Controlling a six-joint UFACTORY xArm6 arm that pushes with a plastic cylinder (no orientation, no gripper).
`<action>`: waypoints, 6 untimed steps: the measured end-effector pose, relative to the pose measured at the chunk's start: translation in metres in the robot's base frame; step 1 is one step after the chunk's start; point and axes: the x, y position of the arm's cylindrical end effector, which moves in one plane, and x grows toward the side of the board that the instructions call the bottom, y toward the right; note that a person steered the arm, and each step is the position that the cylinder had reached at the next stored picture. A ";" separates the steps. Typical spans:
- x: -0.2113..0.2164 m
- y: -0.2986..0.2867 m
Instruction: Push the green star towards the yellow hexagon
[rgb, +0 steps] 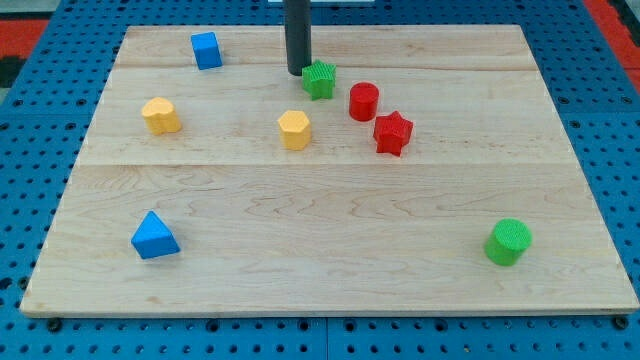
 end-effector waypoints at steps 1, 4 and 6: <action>-0.038 0.006; 0.002 0.035; 0.013 0.030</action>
